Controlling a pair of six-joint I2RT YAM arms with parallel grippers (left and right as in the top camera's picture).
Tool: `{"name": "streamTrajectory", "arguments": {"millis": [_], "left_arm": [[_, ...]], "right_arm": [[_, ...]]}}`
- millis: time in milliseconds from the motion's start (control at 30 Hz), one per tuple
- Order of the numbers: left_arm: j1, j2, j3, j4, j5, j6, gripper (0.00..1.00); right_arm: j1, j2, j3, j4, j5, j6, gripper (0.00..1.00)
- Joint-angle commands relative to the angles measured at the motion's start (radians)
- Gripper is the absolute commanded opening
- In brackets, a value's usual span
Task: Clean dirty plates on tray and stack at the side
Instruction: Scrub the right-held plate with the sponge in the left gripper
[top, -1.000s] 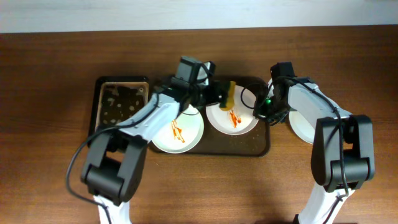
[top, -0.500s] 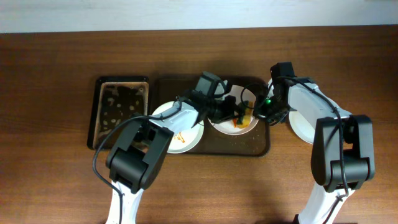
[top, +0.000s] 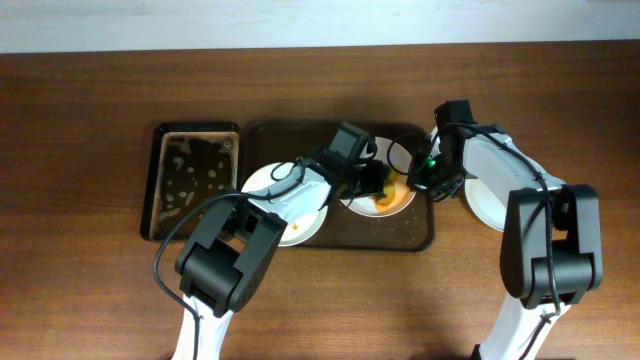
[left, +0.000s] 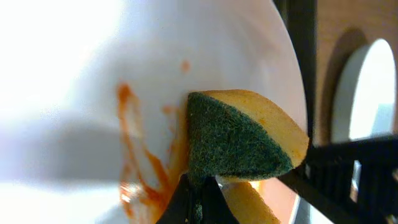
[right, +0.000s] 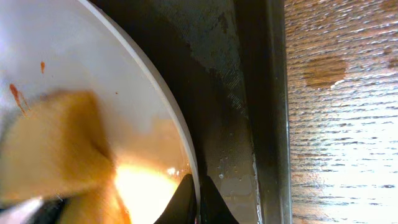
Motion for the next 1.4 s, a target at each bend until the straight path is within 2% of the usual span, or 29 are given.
{"name": "streamTrajectory", "arguments": {"millis": [0, 67, 167, 267, 333, 400, 500, 533, 600, 700, 833, 900, 1000, 1367], "left_arm": [[0.056, 0.021, -0.013, 0.022, -0.205, 0.111, 0.00], [0.072, 0.021, -0.013, 0.003, -0.206, 0.161, 0.00], [0.088, 0.021, -0.013, -0.126, -0.248, 0.163, 0.00], [0.110, 0.013, -0.013, -0.183, -0.233, 0.236, 0.00], [0.121, -0.005, -0.008, -0.206, -0.175, 0.246, 0.00], [0.127, -0.053, 0.005, -0.209, -0.017, 0.317, 0.00], [0.118, -0.099, 0.021, -0.208, 0.023, 0.314, 0.00], [0.113, -0.105, 0.021, -0.207, 0.022, 0.304, 0.00], [0.091, -0.099, 0.019, -0.209, 0.023, 0.190, 0.00], [0.067, -0.086, 0.019, -0.199, 0.047, 0.126, 0.00], [0.025, -0.075, 0.019, -0.170, 0.078, 0.126, 0.00], [0.006, -0.075, 0.019, -0.121, 0.138, 0.125, 0.00], [-0.001, -0.075, 0.019, -0.104, 0.139, 0.061, 0.00], [-0.026, -0.054, 0.013, -0.106, 0.137, 0.009, 0.00]], "right_arm": [[0.008, 0.009, -0.012, -0.020, 0.003, -0.014, 0.04], [0.007, 0.009, -0.012, -0.020, 0.006, -0.014, 0.04], [0.007, 0.009, -0.012, -0.021, 0.006, -0.014, 0.04], [0.007, 0.010, -0.012, -0.021, 0.006, -0.014, 0.04], [0.007, 0.010, -0.012, -0.022, 0.006, -0.014, 0.04], [0.007, 0.010, -0.012, -0.022, 0.006, -0.014, 0.04], [0.007, 0.010, -0.012, -0.022, 0.006, -0.014, 0.04], [0.007, 0.010, -0.012, -0.023, 0.006, -0.014, 0.04], [0.007, 0.010, -0.012, -0.023, 0.006, -0.014, 0.04], [0.007, 0.010, -0.012, -0.023, 0.006, -0.014, 0.04], [0.007, 0.010, -0.012, -0.023, 0.006, -0.014, 0.04], [0.007, 0.010, -0.012, -0.023, 0.006, -0.014, 0.04], [0.007, 0.010, -0.012, -0.023, 0.006, -0.014, 0.04], [0.007, 0.010, -0.012, -0.023, 0.006, -0.014, 0.04]]}}
